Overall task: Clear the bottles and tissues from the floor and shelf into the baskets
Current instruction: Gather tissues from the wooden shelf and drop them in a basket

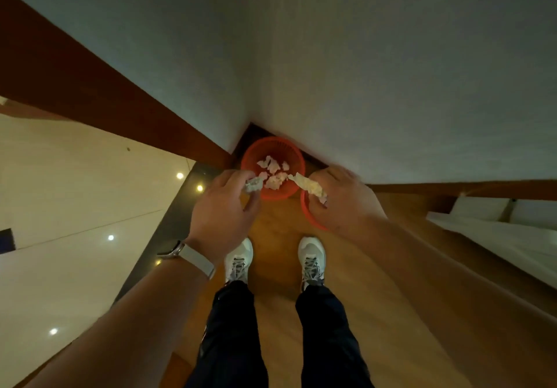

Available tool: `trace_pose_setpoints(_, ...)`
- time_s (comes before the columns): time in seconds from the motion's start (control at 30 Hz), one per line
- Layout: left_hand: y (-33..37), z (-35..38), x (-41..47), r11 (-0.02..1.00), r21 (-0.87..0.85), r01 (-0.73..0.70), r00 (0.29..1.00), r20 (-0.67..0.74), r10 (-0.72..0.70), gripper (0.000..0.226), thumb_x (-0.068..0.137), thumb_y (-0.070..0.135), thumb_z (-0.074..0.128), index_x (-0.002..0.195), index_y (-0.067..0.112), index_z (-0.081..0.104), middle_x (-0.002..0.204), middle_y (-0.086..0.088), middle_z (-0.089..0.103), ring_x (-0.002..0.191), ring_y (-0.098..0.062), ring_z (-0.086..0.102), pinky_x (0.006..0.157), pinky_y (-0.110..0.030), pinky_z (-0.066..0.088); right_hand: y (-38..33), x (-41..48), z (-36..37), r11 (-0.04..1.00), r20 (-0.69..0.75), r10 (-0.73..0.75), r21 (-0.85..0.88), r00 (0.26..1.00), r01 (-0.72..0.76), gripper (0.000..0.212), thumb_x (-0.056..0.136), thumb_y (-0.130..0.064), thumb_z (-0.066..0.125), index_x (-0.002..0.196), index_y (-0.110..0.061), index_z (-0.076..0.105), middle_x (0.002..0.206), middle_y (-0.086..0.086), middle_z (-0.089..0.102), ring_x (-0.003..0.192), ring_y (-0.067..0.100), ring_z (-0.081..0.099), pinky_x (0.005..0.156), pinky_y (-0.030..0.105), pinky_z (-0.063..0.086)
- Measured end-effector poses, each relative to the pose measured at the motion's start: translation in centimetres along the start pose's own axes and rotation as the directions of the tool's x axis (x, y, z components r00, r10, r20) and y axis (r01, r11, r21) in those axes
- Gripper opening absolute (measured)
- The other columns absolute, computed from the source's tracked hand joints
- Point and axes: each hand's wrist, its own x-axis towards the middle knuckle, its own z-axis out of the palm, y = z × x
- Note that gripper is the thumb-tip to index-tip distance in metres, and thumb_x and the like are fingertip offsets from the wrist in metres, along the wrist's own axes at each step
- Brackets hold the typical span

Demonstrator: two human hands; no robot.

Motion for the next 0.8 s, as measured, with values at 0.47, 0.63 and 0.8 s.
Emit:
trace_pose_setpoints(0.47,-20.1,22.2,11.3,0.993,0.090,-0.077,0.968,0.244,0.053,0.039,0.095,0.028,0.057,0.131,0.014,0.056,0.122,-0.011,0.063,0.108,-0.031,0.059,0.079,-0.045,0.052,10.3,14.7,27.1,0.985,0.005,0.145,0.090,0.989,-0.145,0.041,0.088,-0.035,0.052,0.128,-0.028,0.046,0.125,-0.002,0.050,0.101,0.019,0.054,0.070,0.031,0.047)
trace_pose_setpoints(0.63,-22.1,25.1,11.5,0.987,0.109,-0.122,0.954,0.287,0.086,0.050,0.094,0.028,0.061,0.139,0.009,0.050,0.145,-0.016,0.047,0.130,-0.036,0.045,0.099,-0.049,0.044,11.9,15.2,29.9,0.994,0.007,0.101,0.033,0.995,-0.101,0.051,0.088,-0.045,0.044,0.134,-0.024,0.043,0.137,0.000,0.046,0.120,0.026,0.047,0.086,0.039,0.046)
trace_pose_setpoints(0.8,-20.3,22.1,10.6,0.978,0.131,-0.163,0.945,0.304,0.117,0.050,0.094,0.030,0.060,0.139,0.011,0.051,0.145,-0.013,0.047,0.132,-0.033,0.044,0.102,-0.051,0.042,10.6,13.3,25.8,0.990,-0.046,0.107,-0.088,0.993,-0.111,0.046,0.089,-0.046,0.043,0.127,-0.021,0.050,0.129,0.003,0.052,0.112,0.027,0.049,0.078,0.038,0.037)
